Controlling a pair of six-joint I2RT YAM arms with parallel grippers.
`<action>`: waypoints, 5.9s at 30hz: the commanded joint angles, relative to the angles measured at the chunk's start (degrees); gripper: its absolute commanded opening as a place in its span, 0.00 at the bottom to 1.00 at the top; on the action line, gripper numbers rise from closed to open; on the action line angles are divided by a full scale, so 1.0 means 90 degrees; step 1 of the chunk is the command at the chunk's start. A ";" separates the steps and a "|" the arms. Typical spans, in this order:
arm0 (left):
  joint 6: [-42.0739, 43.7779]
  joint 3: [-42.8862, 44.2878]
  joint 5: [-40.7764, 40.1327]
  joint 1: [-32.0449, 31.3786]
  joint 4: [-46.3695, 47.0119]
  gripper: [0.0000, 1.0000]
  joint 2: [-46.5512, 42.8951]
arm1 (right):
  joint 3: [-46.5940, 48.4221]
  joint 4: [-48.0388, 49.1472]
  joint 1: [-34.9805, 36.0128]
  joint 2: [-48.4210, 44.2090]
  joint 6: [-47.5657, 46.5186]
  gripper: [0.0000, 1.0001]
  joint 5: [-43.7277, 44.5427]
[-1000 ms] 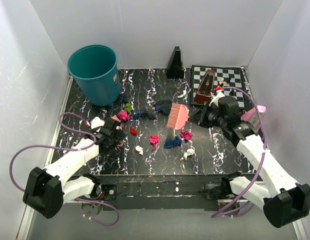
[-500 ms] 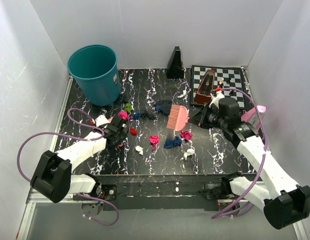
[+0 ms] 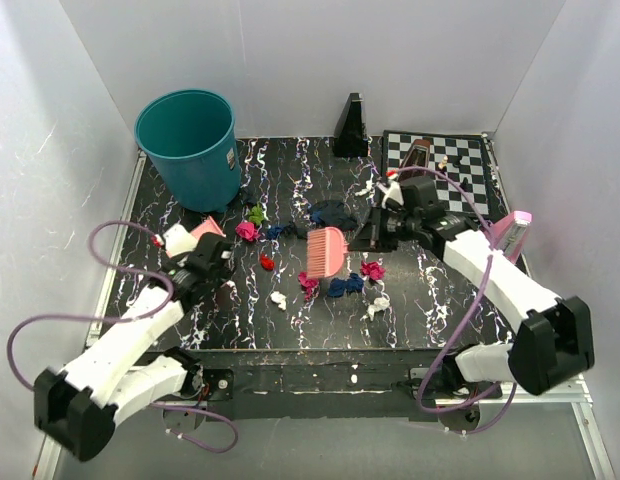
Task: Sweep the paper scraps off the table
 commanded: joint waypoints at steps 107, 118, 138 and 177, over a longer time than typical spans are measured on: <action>0.2299 0.0508 -0.0532 -0.0862 0.1537 0.24 -0.0591 | 0.3795 -0.2713 0.0719 0.1376 -0.1060 0.01 0.2162; 0.2846 -0.0830 -0.0386 -0.2025 0.3003 0.31 -0.0736 | 0.2808 -0.1912 0.0368 0.0603 -0.0875 0.01 0.1058; 0.3403 -0.0830 0.0776 -0.2026 0.2309 0.91 -0.0005 | 0.2213 -0.1765 0.0241 0.0027 -0.1002 0.01 0.0667; 0.2837 -0.0704 -0.0698 -0.2231 0.3101 0.45 0.1832 | 0.1890 -0.1970 0.0153 -0.0686 -0.1529 0.01 0.0013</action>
